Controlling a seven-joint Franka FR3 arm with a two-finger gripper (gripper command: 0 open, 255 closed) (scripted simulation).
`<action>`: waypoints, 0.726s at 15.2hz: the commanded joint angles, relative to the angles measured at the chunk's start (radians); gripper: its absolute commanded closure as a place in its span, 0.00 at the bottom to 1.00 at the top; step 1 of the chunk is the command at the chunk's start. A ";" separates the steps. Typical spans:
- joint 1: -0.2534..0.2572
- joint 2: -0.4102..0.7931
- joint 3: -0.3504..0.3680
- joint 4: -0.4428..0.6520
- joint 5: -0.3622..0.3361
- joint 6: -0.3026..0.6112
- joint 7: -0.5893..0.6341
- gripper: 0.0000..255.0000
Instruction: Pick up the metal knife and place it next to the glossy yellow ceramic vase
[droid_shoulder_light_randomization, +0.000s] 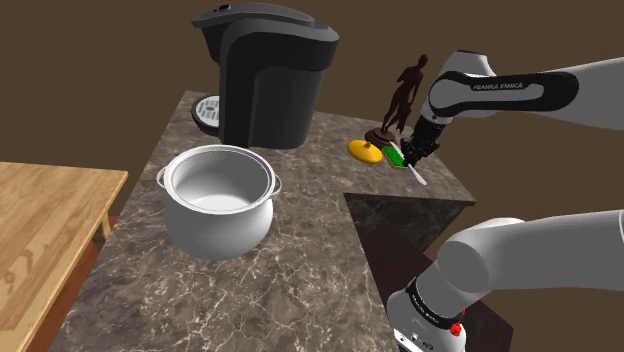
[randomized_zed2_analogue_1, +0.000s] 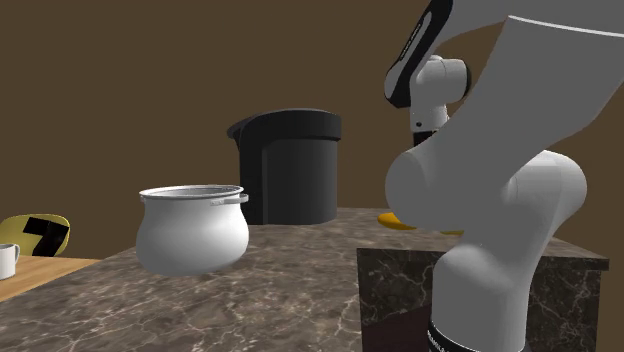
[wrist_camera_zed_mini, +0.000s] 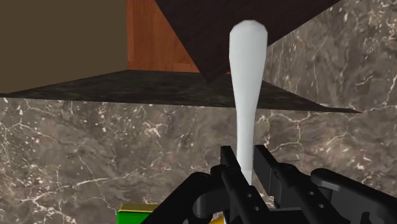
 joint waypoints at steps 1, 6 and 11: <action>-0.002 0.013 -0.008 -0.016 -0.005 0.030 -0.002 1.00; -0.004 0.046 -0.022 -0.062 -0.015 0.109 0.002 1.00; -0.004 0.088 -0.037 -0.103 -0.024 0.191 0.005 1.00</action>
